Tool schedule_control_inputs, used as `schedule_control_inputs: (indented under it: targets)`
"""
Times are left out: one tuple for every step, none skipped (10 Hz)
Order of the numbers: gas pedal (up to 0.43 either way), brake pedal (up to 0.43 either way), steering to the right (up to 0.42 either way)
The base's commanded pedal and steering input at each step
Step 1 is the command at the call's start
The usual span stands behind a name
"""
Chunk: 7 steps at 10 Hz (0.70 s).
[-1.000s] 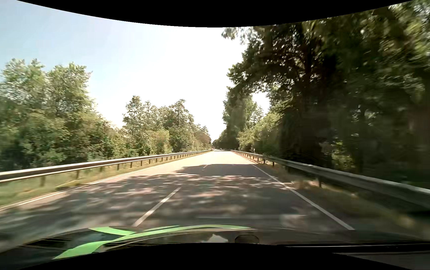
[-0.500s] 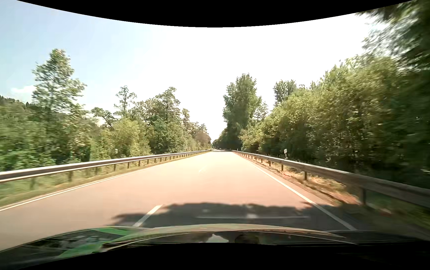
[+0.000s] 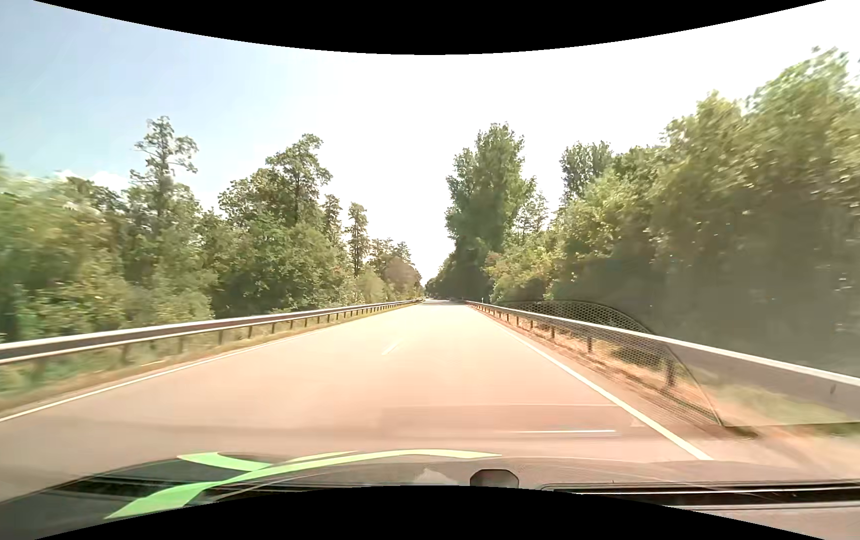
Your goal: Follow the waypoints while adhering to traffic rules and regulations
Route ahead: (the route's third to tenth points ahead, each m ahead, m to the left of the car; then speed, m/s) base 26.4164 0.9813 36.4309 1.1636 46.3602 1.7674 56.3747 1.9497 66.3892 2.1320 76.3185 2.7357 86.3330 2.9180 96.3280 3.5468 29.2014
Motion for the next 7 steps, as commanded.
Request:
schedule_control_inputs:
  targets:
    - [0.299,0.0,-0.003]
    - [0.299,0.0,-0.003]
    - [0.311,0.0,-0.003]
    - [0.331,0.0,-0.003]
    - [0.339,0.0,-0.003]
    - [0.339,0.0,-0.003]
    - [0.35,0.0,-0.003]
